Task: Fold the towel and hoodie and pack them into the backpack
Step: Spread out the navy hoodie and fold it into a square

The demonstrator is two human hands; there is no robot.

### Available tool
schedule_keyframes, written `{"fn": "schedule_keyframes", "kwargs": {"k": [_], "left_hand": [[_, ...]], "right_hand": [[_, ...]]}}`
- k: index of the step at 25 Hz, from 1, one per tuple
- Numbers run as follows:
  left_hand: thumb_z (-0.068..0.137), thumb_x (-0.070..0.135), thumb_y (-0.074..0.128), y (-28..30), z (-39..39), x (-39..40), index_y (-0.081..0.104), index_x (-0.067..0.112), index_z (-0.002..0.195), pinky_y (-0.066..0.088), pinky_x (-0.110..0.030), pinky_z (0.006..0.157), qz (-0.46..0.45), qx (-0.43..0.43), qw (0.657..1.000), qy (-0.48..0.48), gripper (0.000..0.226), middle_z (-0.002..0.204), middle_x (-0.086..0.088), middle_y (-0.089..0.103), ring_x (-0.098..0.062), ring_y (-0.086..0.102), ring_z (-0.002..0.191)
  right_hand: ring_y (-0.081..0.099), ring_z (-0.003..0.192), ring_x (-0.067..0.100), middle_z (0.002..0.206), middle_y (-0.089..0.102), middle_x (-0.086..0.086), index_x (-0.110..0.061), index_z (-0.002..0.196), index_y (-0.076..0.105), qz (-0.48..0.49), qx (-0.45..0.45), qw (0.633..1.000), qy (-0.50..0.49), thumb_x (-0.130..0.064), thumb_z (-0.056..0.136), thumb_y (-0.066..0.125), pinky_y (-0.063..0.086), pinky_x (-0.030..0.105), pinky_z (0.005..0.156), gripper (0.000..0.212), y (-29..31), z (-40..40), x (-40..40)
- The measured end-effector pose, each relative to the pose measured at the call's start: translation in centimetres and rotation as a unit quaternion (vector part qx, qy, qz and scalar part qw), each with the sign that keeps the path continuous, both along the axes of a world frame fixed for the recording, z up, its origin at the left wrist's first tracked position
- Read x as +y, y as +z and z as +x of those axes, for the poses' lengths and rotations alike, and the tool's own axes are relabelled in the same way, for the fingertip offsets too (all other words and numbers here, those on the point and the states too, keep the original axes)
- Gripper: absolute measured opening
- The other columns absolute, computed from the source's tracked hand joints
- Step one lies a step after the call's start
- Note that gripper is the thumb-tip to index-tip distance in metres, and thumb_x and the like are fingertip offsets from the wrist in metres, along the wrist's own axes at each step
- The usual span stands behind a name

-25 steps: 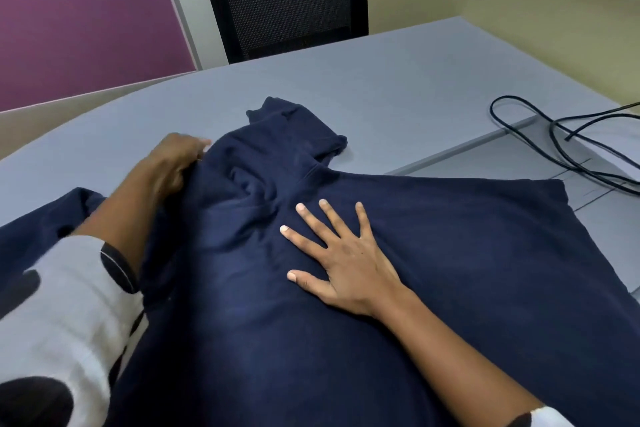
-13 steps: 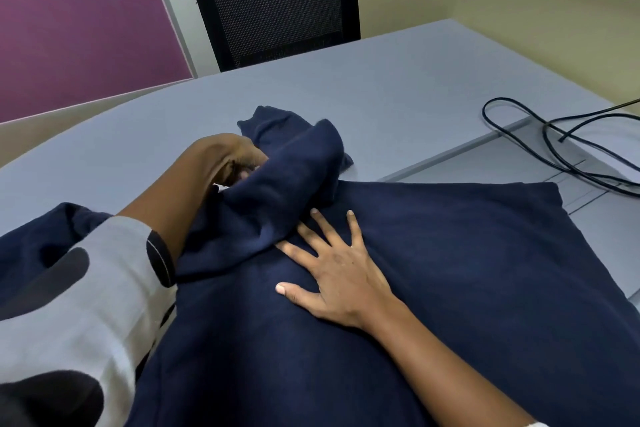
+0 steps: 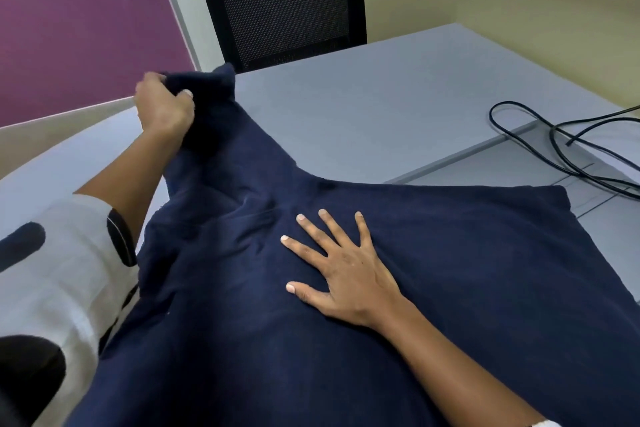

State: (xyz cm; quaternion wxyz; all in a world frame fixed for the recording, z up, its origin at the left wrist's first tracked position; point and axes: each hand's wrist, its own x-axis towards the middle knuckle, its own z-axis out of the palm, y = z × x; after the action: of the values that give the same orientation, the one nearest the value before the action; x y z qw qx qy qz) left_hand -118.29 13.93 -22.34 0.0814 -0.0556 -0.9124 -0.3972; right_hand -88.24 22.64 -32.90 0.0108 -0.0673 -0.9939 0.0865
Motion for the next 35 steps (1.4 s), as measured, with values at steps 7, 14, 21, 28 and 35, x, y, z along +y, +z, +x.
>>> {"fn": "schedule_keyframes", "kwargs": {"k": [7, 14, 21, 28, 35], "left_hand": [[0.089, 0.021, 0.061, -6.8, 3.1, -3.5, 0.064, 0.013, 0.107, 0.045, -0.041, 0.092, -0.154, 0.042, 0.960, -0.231, 0.020, 0.112, -0.013, 0.060, -0.033, 0.059, 0.104], [0.084, 0.063, 0.014, -10.9, 3.7, -11.3, 0.018, 0.017, 0.151, 0.009, -0.040, 0.118, -0.315, -0.014, 0.904, -0.290, 0.082, 0.160, 0.000, 0.011, -0.020, 0.008, 0.147], [0.094, 0.020, 0.050, -8.9, 7.6, -8.3, 0.039, 0.002, 0.138, 0.019, -0.054, 0.114, -0.321, 0.149, 0.904, -0.240, 0.049, 0.148, -0.027, 0.027, -0.045, 0.031, 0.132], [0.078, 0.078, 0.026, -11.5, 18.0, -11.9, 0.030, 0.036, 0.145, -0.002, -0.044, 0.118, -0.254, 0.044, 0.930, -0.264, 0.080, 0.160, 0.003, 0.007, -0.017, 0.003, 0.147], [0.064, 0.092, 0.012, -11.6, 18.9, -13.4, 0.013, 0.045, 0.148, -0.005, -0.047, 0.117, -0.318, 0.025, 0.924, -0.212, 0.096, 0.161, 0.003, -0.004, -0.024, -0.005, 0.147]], "right_hand": [[-0.009, 0.148, 0.017, 0.160, 0.000, -0.012, -0.047, 0.148, 0.009, 0.001, 0.001, 1.000, -0.001, -0.072, 0.088, 0.018, -0.004, 0.063, 0.112, 0.066, -0.1, 0.0, 0.0], [-0.011, 0.147, 0.016, 0.160, -0.004, -0.015, -0.049, 0.148, 0.004, 0.003, -0.008, 1.000, 0.002, -0.074, 0.088, 0.013, -0.006, 0.062, 0.112, 0.066, 0.0, -0.1, 0.1], [-0.013, 0.147, 0.017, 0.160, -0.008, -0.014, -0.047, 0.148, 0.000, 0.011, -0.021, 1.000, 0.006, -0.076, 0.083, 0.001, -0.009, 0.063, 0.112, 0.072, 0.1, -0.1, 0.0], [-0.017, 0.146, 0.014, 0.159, -0.009, -0.016, -0.048, 0.148, -0.002, 0.005, -0.042, 0.999, 0.010, -0.079, 0.082, 0.013, -0.012, 0.061, 0.111, 0.074, 0.1, -0.1, 0.0], [-0.012, 0.147, 0.016, 0.160, -0.001, -0.014, -0.048, 0.148, 0.011, -0.030, -0.026, 0.983, -0.182, -0.087, 0.074, 0.010, -0.015, 0.059, 0.112, 0.084, 0.9, 4.0, 4.3]]}}
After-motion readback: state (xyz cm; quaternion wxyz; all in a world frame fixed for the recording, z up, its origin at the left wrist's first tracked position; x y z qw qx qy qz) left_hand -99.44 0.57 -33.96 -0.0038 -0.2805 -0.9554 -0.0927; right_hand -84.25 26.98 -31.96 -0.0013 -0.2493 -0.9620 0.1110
